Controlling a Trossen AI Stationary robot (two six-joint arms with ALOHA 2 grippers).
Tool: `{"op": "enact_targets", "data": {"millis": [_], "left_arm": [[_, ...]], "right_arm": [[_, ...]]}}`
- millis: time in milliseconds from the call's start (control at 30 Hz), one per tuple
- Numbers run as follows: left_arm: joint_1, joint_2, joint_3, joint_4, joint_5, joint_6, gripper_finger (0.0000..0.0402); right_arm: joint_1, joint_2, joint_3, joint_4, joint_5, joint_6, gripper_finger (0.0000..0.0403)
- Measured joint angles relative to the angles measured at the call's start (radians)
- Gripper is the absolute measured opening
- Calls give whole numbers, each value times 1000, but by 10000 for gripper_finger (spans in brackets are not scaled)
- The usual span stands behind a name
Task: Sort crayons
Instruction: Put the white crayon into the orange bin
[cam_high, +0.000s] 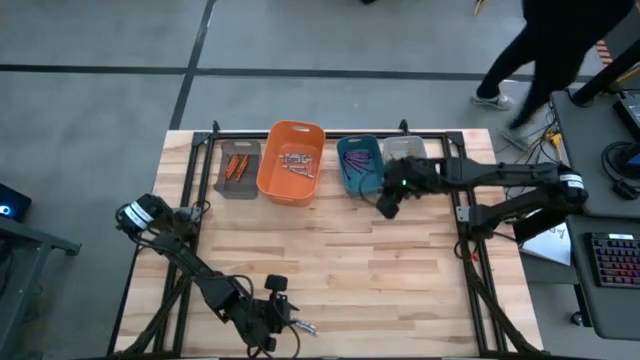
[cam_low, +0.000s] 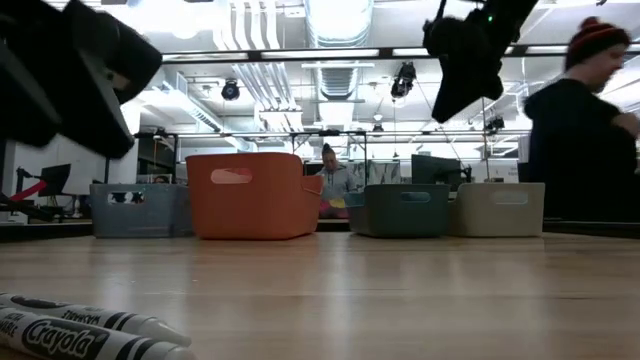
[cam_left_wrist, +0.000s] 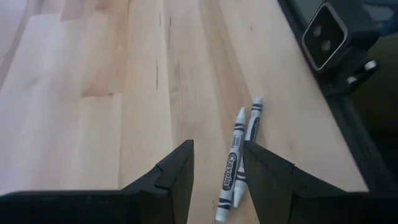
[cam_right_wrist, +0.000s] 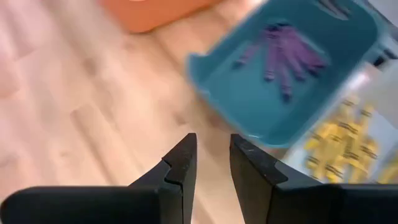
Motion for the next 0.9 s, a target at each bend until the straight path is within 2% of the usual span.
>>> {"op": "enact_targets", "data": {"millis": [167, 367, 533, 633, 900], "left_arm": [[0, 22, 0, 17, -2, -26, 123], [2, 43, 0, 31, -3, -27, 154], [3, 58, 0, 43, -4, -18, 174], [5, 65, 0, 46, -5, -18, 176], [14, 107, -1, 102, -3, -17, 173]], "right_arm": [[147, 8, -24, 109, 9, 3, 87], [328, 8, -102, 336, 71, -3, 79], [446, 17, -194, 534, 78, -4, 82], [490, 27, -240, 650, 78, -4, 80], [535, 98, -256, 732, 104, -2, 84]]}}
